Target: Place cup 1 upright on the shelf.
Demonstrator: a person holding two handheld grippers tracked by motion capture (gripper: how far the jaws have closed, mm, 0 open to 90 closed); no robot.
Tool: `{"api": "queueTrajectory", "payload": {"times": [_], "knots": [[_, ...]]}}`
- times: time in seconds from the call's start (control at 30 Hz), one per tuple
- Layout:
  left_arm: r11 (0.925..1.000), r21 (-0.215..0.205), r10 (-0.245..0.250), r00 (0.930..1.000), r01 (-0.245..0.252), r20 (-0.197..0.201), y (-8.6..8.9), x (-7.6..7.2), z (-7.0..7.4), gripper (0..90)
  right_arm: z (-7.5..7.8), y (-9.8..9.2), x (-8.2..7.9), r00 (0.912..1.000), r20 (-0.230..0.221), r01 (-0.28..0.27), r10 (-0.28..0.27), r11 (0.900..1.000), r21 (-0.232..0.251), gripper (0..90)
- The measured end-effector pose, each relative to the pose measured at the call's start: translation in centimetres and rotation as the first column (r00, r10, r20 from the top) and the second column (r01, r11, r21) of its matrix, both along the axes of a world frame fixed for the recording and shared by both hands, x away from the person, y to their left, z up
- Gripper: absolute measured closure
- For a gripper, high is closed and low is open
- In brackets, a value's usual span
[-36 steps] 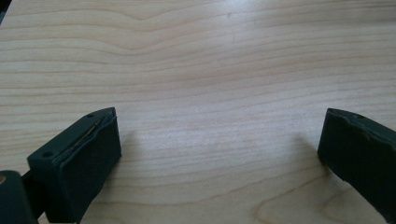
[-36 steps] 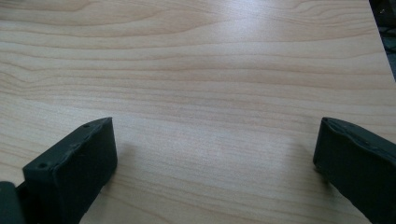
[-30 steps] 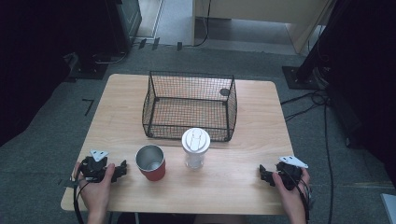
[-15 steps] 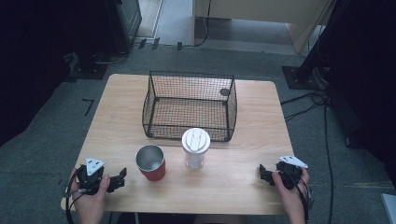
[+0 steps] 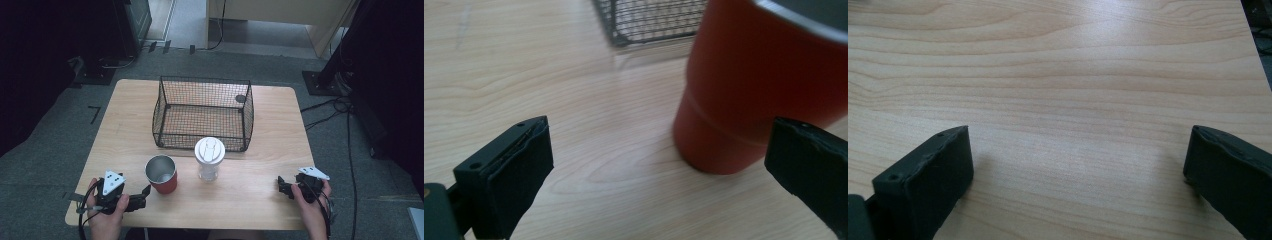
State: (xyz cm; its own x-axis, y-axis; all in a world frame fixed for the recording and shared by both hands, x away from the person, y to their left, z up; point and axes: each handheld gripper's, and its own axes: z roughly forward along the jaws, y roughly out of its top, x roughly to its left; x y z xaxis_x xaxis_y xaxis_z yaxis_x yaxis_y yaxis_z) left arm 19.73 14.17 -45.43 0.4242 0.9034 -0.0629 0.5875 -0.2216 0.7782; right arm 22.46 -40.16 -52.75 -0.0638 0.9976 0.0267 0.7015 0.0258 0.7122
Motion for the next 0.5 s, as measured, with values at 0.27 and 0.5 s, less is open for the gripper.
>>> {"api": "queueTrajectory", "payload": {"times": [0.27,0.5], "knots": [[0.9975,-0.016,-0.068,0.9977,0.068,0.001,-1.7,0.2,0.8,0.0,0.0,0.0,0.0,1.0,0.0,-0.001,0.001,1.0,0.0,0.0],[0.9941,-0.03,-0.104,0.9945,0.105,0.003,-2.9,0.7,1.0,0.0,0.0,0.0,0.0,1.0,0.0,0.0,0.0,1.0,0.0,0.0]]}}
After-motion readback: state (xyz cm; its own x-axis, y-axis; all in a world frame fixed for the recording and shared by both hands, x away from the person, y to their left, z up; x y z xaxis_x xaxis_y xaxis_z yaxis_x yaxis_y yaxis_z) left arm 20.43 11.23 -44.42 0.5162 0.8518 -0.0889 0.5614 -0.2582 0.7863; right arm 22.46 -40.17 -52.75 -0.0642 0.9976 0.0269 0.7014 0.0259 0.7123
